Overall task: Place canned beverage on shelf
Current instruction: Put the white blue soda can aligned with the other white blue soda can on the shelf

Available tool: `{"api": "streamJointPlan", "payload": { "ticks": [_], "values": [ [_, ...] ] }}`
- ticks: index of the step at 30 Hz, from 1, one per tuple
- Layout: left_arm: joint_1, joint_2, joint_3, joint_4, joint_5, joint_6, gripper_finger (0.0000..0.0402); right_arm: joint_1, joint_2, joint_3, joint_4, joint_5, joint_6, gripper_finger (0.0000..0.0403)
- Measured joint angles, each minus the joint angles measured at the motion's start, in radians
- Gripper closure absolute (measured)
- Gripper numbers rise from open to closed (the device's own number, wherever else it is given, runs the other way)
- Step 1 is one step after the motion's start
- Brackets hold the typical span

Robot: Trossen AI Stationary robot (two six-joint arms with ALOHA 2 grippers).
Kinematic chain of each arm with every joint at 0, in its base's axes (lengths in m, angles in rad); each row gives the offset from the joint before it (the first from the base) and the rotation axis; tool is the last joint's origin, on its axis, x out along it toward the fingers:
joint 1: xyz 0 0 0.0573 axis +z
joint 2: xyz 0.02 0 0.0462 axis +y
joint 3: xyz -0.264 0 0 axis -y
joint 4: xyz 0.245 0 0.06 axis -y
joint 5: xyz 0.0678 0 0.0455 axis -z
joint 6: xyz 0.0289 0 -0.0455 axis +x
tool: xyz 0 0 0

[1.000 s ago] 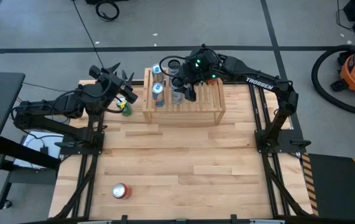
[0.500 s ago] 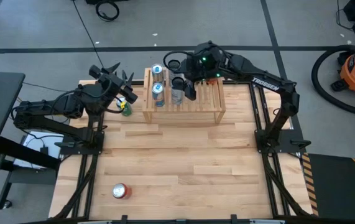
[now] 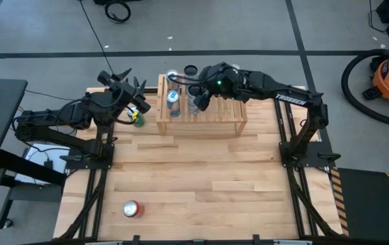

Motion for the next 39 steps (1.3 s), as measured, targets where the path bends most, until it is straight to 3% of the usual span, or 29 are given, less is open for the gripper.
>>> {"api": "streamJointPlan", "payload": {
  "ticks": [5, 23, 31, 39],
  "values": [
    [0.000, -0.029, 0.000, 0.028, -0.008, 0.012, 0.0120, 0.029, 0.001, -0.019, 0.036, 0.093, 0.050, 0.0085],
    [0.000, -0.078, 0.000, 0.033, -0.006, 0.014, 0.0120, 0.053, 0.002, -0.019, 0.074, 0.154, 0.393, 0.0085],
    [0.000, -0.078, 0.000, 0.033, -0.006, 0.013, 0.0120, 0.082, 0.004, -0.109, 0.099, 0.239, 0.468, 0.0085],
    [0.000, -0.078, 0.000, 0.033, -0.006, 0.014, 0.0120, 0.085, 0.004, -0.146, 0.187, 0.195, 0.458, 0.0085]
  ]
}}
